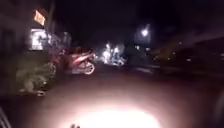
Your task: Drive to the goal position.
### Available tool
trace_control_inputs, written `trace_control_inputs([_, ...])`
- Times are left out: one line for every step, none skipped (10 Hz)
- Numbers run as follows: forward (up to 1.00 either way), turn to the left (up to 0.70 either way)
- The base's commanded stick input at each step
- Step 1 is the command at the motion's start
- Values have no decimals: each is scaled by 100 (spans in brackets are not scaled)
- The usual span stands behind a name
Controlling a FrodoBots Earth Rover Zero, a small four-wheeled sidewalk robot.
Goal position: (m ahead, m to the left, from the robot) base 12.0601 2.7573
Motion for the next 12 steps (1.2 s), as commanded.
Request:
trace_control_inputs([100, 0])
trace_control_inputs([100, 0])
trace_control_inputs([100, 0])
trace_control_inputs([100, -27])
trace_control_inputs([100, -27])
trace_control_inputs([100, -27])
trace_control_inputs([100, -27])
trace_control_inputs([100, -27])
trace_control_inputs([100, -27])
trace_control_inputs([100, -27])
trace_control_inputs([100, -27])
trace_control_inputs([100, -27])
